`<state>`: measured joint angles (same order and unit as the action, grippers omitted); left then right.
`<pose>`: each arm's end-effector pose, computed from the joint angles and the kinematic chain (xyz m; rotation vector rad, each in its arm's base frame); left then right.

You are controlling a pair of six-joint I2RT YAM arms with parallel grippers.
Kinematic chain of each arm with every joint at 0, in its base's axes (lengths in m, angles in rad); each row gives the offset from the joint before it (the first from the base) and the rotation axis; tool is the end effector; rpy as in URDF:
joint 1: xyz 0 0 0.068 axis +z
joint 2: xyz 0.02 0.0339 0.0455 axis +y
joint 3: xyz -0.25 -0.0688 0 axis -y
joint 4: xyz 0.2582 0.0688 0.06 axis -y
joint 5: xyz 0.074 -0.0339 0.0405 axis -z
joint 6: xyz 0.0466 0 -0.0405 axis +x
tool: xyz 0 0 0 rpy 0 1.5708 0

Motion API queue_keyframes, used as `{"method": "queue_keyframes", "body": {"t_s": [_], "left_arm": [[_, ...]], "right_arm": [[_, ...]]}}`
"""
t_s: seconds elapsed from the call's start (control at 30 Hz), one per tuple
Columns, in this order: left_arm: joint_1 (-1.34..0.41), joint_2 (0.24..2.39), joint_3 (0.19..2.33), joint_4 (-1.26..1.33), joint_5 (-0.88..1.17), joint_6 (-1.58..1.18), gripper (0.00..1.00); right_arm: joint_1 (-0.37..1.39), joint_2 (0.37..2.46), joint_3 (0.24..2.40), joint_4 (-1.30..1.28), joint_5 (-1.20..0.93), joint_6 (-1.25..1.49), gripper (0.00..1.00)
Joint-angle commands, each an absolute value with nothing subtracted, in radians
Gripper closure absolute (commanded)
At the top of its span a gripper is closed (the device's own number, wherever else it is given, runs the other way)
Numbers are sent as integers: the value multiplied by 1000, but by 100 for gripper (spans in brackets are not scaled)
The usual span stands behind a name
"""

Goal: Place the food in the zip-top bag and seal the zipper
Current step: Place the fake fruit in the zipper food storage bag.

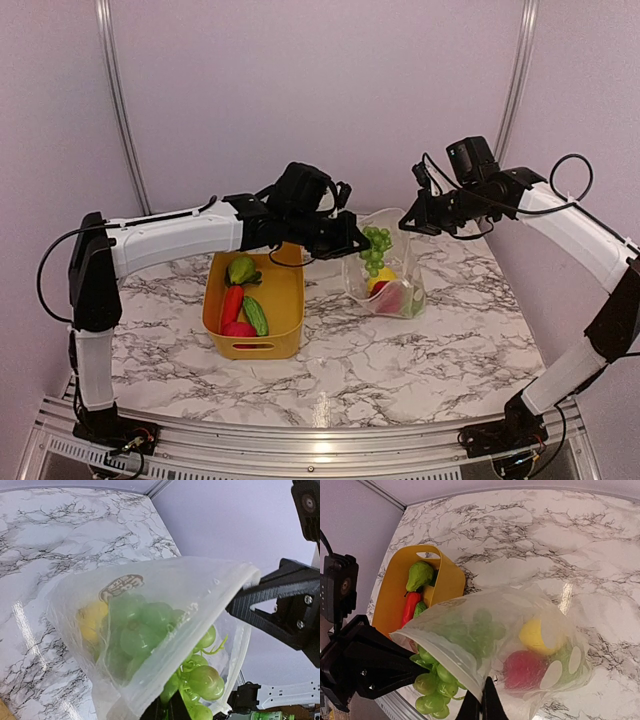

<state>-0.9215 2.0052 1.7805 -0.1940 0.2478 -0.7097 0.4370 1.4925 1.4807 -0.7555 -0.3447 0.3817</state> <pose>0.2927 -0.4045 0.2928 0.4122 2.1832 -1.2364 0.3052 0.1599 0.3379 -0.2456 2.4124 0.7951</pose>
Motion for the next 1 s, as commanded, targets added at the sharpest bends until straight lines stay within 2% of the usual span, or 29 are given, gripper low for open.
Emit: {"method": "queue_keyframes", "body": {"t_s": [0.0, 0.33, 0.43, 0.53, 0.6, 0.63, 0.8, 0.97], "left_arm": [[-926, 2106, 1905, -311, 90, -792, 100], [-927, 2234, 2003, -285, 9, -921, 98], [-927, 2283, 2043, -263, 43, -951, 86], [-927, 2300, 2079, -246, 77, -953, 66], [-928, 2286, 2081, -234, 86, -939, 47], [-928, 2273, 2078, -235, 86, -929, 43], [-930, 2176, 1999, -209, 91, -877, 41], [-943, 2071, 1909, -100, 217, -794, 40]], "right_arm": [[449, 1486, 1514, -726, -380, 413, 100], [450, 1456, 1471, -714, -421, 432, 100], [451, 1453, 1465, -717, -423, 425, 100], [451, 1454, 1468, -720, -423, 419, 100], [451, 1456, 1471, -720, -420, 419, 100], [450, 1455, 1471, -720, -413, 421, 100], [451, 1443, 1467, -700, -389, 438, 100], [451, 1454, 1470, -706, -374, 430, 100]]}}
